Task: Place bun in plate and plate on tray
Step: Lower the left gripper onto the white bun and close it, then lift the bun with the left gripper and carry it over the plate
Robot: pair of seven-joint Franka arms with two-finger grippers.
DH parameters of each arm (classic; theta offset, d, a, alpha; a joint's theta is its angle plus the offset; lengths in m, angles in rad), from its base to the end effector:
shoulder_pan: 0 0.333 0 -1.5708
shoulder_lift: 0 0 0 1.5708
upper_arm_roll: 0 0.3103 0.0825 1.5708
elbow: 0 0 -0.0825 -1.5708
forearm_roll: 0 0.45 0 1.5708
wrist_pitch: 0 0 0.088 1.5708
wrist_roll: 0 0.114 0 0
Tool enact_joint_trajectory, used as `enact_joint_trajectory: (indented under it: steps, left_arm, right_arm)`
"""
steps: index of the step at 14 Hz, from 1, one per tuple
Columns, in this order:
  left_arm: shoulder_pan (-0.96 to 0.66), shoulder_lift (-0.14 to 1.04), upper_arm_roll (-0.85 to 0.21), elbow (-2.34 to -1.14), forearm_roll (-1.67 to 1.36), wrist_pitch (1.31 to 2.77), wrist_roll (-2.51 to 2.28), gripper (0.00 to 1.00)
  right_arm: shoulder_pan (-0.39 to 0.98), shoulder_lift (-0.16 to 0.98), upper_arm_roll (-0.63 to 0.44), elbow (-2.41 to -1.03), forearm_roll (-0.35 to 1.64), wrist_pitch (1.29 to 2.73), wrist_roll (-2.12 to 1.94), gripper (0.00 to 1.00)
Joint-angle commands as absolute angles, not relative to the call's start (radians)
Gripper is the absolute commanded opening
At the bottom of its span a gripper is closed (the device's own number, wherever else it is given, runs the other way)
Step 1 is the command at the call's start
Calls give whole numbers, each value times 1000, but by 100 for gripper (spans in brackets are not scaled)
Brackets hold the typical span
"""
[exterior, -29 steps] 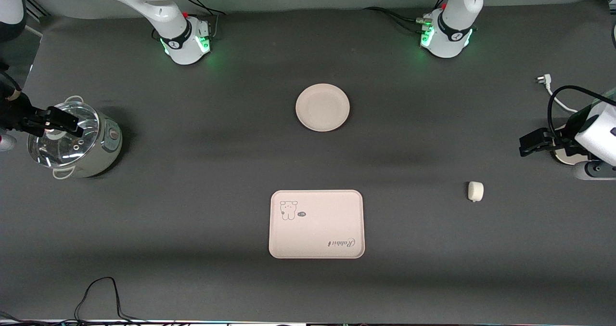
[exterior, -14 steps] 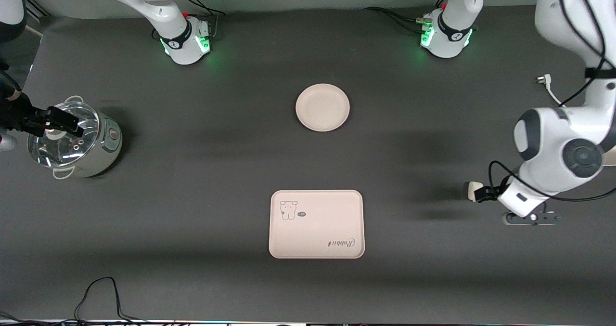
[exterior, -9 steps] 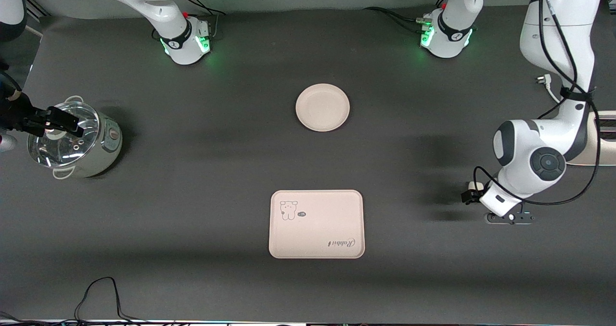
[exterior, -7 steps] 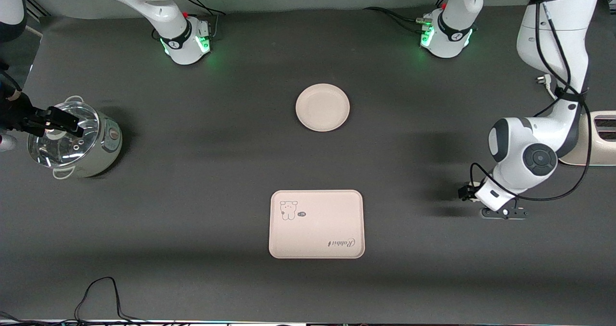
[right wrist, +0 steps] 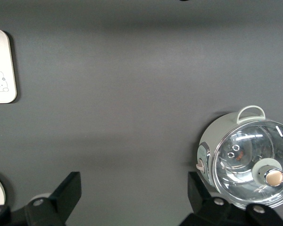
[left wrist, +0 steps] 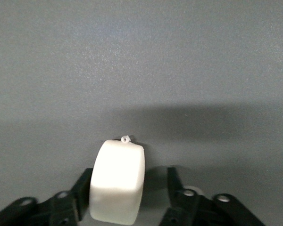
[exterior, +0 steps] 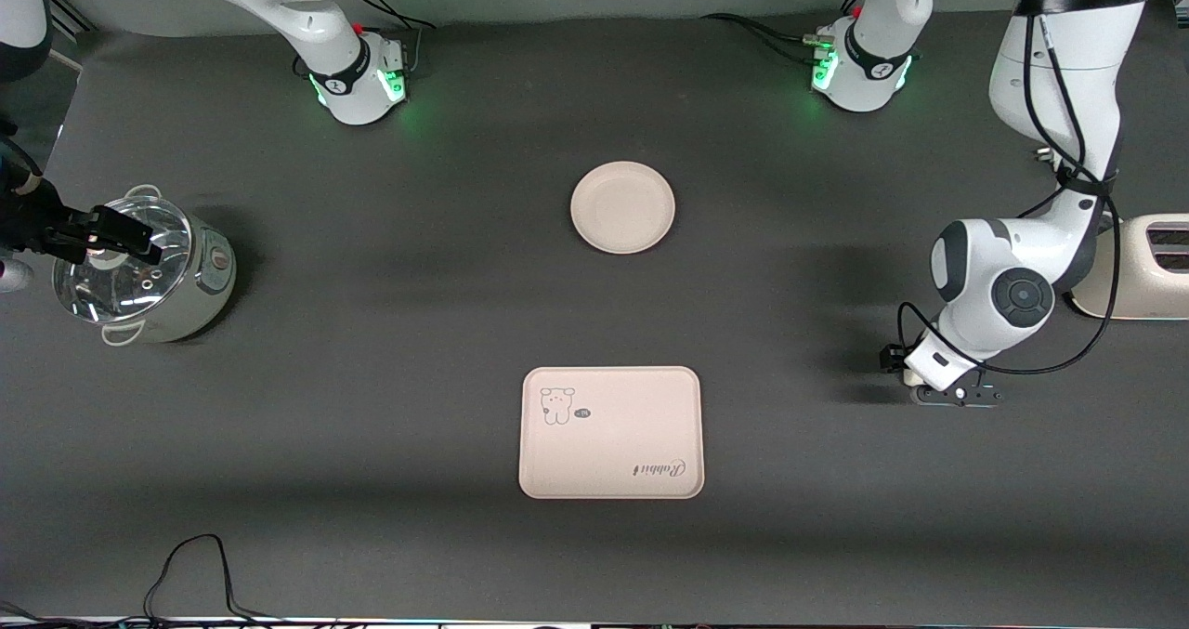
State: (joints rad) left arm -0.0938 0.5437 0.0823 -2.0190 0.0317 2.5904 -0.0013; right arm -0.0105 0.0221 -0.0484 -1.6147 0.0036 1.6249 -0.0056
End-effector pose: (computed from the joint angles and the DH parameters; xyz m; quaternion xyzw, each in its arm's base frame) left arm 0.6379 -0.0060 0.1139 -0.9991 0.0247 -0.0147 0.0296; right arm 0.6294 -0.0364 0.5790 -0.9996 0.0268 0.0059 0.0015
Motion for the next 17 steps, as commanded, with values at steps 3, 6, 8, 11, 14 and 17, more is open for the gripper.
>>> enact_joint_trajectory:
  steps: [3, 6, 8, 11, 14, 17]
  left_arm:
    - [-104, 503, 86, -2013, 35, 2579, 8, 0]
    - [-109, 358, 7, -1990, 25, 2351, -12, 0]
    - [-109, 243, -105, -1961, 17, 2162, -122, 0]
    - [-109, 146, -340, -1945, 17, 2045, -395, 0]
    - [-110, 190, -605, -1950, 18, 2072, -800, 0]
    - [-126, 264, -727, -2002, 35, 2221, -943, 0]
  right_arm:
    - [-11, 5, -48, -1628, -15, 1624, -23, 100]
    - [-11, 5, -48, -1629, -15, 1624, -23, 100]
    - [-11, 6, -48, -1629, -15, 1624, -23, 100]
    - [-11, 5, -48, -1629, -15, 1624, -23, 100]
    - [-11, 6, -48, -1629, -15, 1624, -23, 100]
    - [-11, 5, -48, -1631, -15, 1624, -23, 100]
